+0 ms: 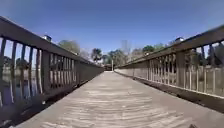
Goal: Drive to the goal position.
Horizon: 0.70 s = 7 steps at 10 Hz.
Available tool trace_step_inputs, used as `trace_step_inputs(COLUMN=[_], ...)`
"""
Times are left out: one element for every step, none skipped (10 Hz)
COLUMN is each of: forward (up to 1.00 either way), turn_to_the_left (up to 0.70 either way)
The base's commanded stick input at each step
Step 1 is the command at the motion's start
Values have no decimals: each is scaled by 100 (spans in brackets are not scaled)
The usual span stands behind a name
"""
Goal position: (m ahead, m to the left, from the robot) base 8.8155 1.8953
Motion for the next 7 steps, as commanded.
trace_step_inputs(forward=[50, 50, 50, 50, 50, 50, 58], turn_to_the_left=[0, 0, 0, 0, 0, 0, 0])
